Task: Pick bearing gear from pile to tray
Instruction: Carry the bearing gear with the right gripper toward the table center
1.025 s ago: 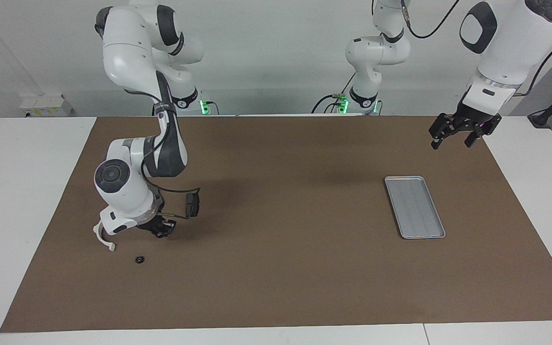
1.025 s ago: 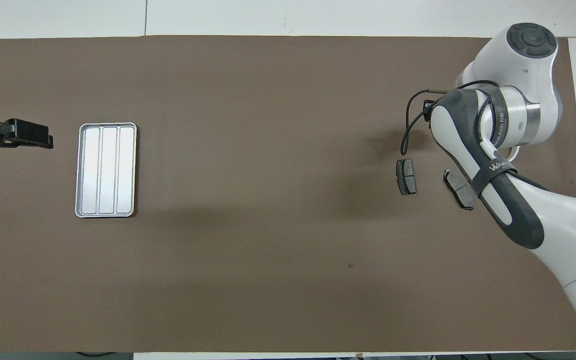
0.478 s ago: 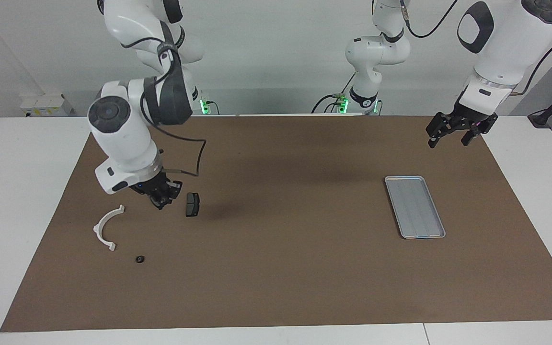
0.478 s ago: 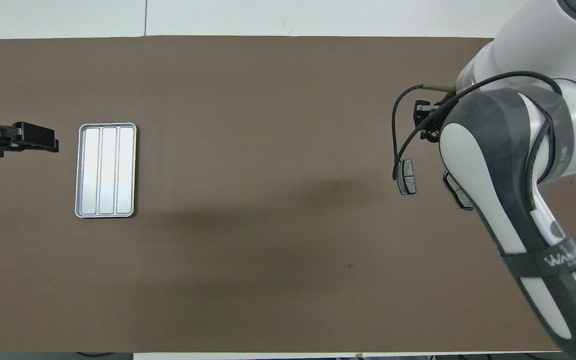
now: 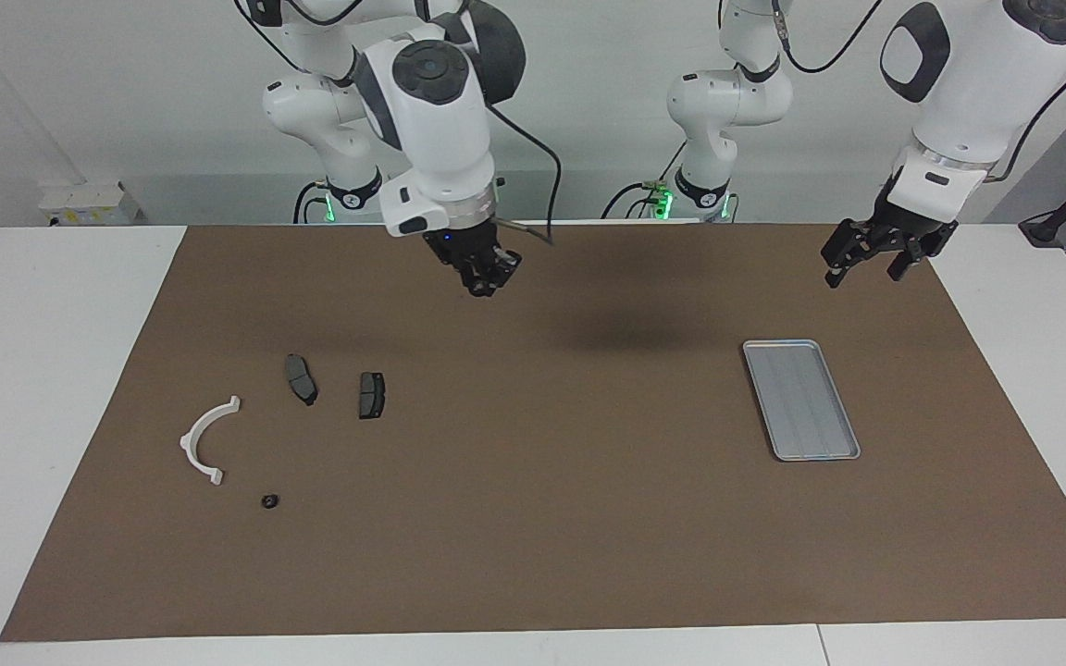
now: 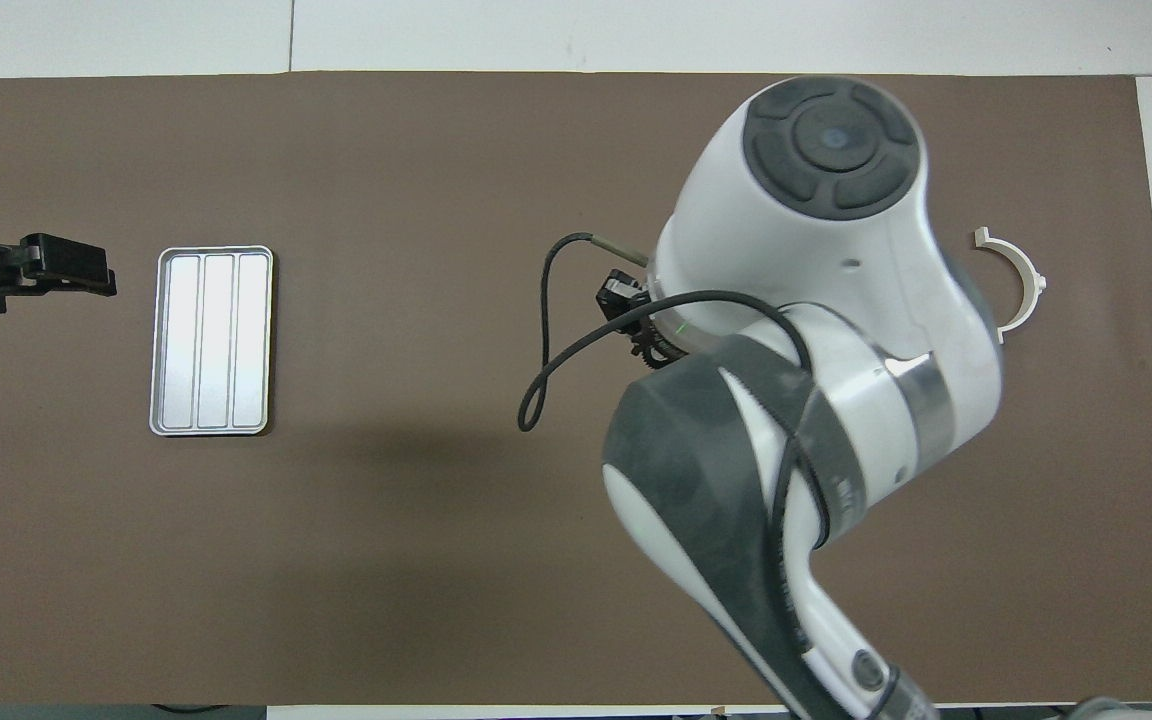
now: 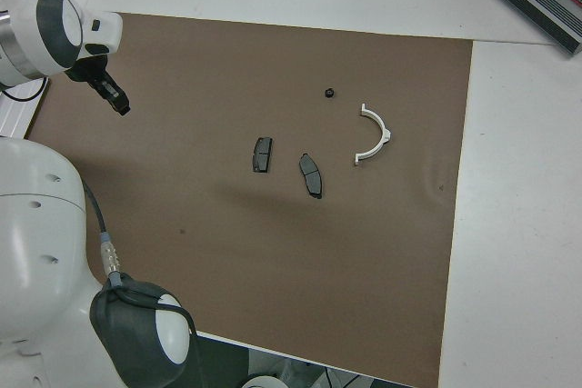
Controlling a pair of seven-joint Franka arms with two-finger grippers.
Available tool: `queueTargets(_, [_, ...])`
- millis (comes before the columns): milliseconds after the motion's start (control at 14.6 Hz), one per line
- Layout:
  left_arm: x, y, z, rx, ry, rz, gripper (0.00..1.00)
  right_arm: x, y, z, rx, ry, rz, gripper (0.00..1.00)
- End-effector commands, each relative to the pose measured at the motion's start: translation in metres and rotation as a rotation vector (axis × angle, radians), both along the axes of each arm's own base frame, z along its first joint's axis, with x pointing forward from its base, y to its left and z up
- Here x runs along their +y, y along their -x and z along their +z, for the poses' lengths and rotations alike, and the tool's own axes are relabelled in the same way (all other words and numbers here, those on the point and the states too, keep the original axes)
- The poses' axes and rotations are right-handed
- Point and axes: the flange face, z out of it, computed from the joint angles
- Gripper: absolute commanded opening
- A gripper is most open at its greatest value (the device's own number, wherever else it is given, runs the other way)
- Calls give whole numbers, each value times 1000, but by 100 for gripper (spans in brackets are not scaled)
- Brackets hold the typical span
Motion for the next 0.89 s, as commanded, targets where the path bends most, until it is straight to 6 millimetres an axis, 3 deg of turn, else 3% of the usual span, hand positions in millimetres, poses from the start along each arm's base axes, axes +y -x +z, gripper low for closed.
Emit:
queueTargets(0, [-2,8,-2,-16,3,39,100,48,-5,-22,-9,-28,-65,0])
queueTargets(137, [2,9,-3,-2,1,34,100,78,-1,-47,-32,-22,-66,0])
queueTargets(273, [4,11,-5,1,0,36,100,95,-6,-76,-45,-25,-95,0])
queueTargets(547, [-2,15,-7,22,-1,28,100,137,-3,-171,-57,62,-110,0])
queueTargets(820, [-12,15,-7,16,0,19,100,141,-15,-200,-100,29,-129,0])
